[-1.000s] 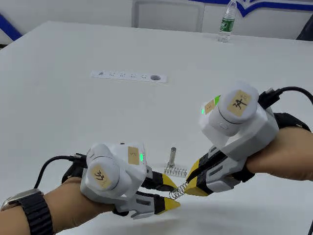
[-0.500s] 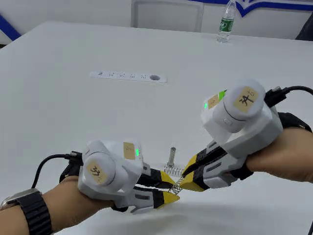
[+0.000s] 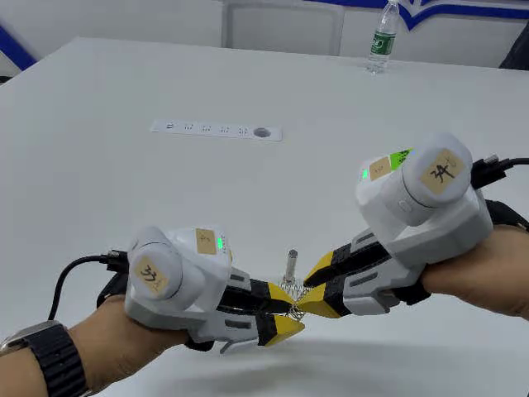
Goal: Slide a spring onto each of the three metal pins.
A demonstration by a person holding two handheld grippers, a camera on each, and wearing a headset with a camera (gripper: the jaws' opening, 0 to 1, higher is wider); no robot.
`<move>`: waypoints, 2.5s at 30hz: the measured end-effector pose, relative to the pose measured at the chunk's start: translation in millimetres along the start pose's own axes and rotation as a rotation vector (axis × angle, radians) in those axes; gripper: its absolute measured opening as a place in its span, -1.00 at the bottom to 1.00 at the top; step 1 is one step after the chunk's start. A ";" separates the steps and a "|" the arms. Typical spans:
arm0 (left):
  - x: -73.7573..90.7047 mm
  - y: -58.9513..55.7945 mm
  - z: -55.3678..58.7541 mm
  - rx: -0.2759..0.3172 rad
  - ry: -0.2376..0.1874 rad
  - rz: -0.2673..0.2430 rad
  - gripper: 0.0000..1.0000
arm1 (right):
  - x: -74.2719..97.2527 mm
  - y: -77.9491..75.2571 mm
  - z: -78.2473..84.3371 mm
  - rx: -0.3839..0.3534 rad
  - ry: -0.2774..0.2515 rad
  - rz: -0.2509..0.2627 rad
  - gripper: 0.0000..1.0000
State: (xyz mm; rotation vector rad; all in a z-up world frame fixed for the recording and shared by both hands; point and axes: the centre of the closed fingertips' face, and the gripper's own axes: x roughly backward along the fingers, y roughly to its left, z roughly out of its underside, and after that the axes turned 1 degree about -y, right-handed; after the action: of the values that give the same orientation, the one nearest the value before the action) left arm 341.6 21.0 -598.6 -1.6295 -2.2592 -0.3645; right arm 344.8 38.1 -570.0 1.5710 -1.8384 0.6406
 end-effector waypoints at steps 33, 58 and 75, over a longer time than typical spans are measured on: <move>1.8 5.7 -0.4 0.032 -0.018 -0.023 -0.64 | 2.7 -1.3 -8.7 -0.049 -0.060 0.016 -0.77; 51.6 19.1 -3.4 0.022 -0.030 -0.085 -0.33 | 43.7 -36.5 4.7 -0.099 -0.063 0.129 -0.77; 88.4 27.0 19.7 0.118 -0.055 -0.206 -0.20 | 67.9 -58.3 4.2 -0.119 -0.087 0.202 -0.76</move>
State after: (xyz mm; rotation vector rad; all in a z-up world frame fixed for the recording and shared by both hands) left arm 339.2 113.6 -580.1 -1.3690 -2.4477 -0.2327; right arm 395.4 -20.9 -525.5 1.3672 -2.0787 0.5472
